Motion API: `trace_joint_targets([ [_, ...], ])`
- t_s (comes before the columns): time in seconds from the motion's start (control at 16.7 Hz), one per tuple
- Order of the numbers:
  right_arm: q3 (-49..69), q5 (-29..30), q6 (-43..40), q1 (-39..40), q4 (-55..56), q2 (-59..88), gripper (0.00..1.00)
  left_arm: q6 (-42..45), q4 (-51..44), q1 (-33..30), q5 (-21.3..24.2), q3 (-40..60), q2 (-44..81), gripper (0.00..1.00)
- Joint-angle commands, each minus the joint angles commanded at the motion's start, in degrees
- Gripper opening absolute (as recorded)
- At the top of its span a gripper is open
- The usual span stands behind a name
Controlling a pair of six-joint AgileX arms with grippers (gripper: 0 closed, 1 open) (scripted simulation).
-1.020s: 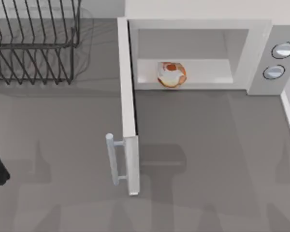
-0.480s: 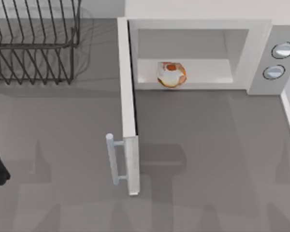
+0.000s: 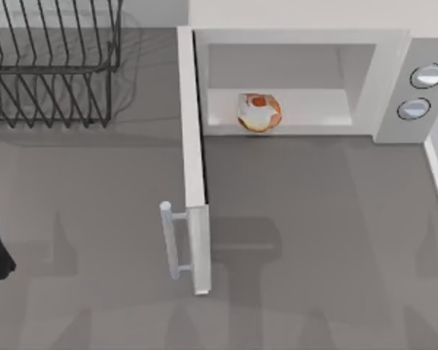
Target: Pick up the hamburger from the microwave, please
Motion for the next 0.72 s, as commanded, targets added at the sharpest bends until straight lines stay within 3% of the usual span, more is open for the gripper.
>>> trace_joint_targets([
  [0.42, 1.69, 1.01, 0.54, 1.03, 0.96, 3.35, 1.0, 0.0, 0.0, 0.0, 0.0, 0.0, 0.0, 1.0],
  [0.72, 10.23, 5.99, 3.13, 6.13, 6.0, 20.59, 1.0, 0.0, 0.0, 0.0, 0.0, 0.0, 0.0, 1.0],
])
